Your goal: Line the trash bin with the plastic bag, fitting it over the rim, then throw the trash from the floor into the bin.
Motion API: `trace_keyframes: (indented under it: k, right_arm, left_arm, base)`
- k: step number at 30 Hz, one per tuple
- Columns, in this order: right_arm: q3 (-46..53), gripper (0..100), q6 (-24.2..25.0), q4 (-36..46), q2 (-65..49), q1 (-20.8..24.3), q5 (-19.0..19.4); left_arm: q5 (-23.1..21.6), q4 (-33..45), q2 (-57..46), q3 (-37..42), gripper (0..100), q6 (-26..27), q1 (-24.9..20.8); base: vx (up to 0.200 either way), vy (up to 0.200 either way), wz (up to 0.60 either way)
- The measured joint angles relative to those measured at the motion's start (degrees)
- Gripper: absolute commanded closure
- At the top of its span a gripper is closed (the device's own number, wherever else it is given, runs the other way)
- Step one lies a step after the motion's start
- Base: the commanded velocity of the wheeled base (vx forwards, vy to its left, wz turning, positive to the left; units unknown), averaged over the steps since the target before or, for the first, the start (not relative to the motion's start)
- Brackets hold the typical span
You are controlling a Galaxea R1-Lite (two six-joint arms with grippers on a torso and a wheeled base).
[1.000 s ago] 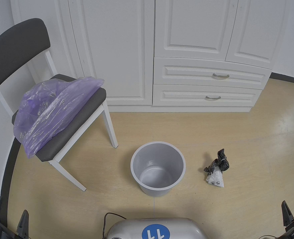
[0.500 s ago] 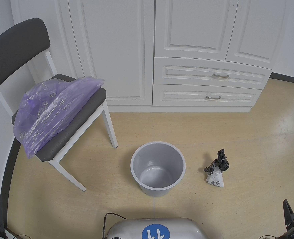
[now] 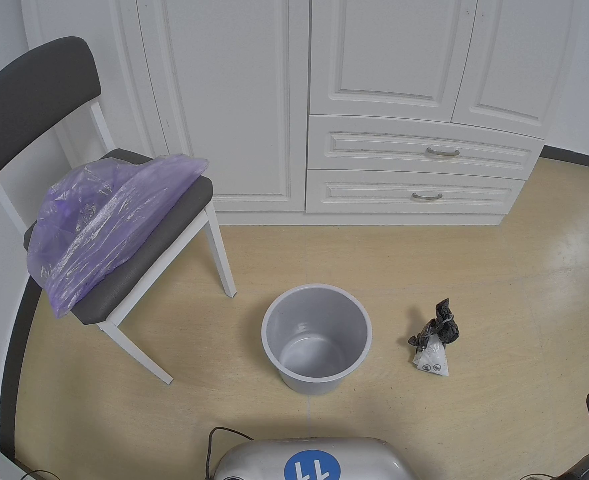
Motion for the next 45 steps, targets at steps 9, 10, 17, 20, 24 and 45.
trace_keyframes:
  k: [9,10,17,20,24,45]
  right_arm:
    - [-9.9,0,-4.2,-0.9,19.7,-0.5,1.4]
    - [-10.8,0,-4.5,-1.4,21.7,-0.5,1.4]
    - [-15.8,0,-5.7,-8.5,35.5,-0.3,1.8]
    - [-16.9,0,-5.9,-10.3,39.7,-0.3,1.9]
    - [-17.9,0,-6.0,-11.6,43.9,-0.1,2.0]
    - [-19.5,0,-6.0,-12.9,49.7,1.0,2.1]
  left_arm:
    - [4.5,2.8,19.0,-7.0,0,5.2,0.1]
    - [4.8,2.9,21.3,-7.6,0,5.6,0.1]
    - [6.9,1.9,40.1,-12.1,0,9.2,0.0]
    - [8.0,-0.2,47.5,-13.9,0,11.3,-0.3]
    - [9.6,-4.6,56.6,-16.8,0,13.8,-1.4]
    - [21.3,-11.9,84.2,-33.4,0,19.9,-9.5]
  base:
    - [0.000,0.000,0.00]
    - [0.000,0.000,0.00]
    - [0.000,0.000,0.00]
    - [0.000,0.000,0.00]
    - [0.000,0.000,0.00]
    - [0.000,0.000,0.00]
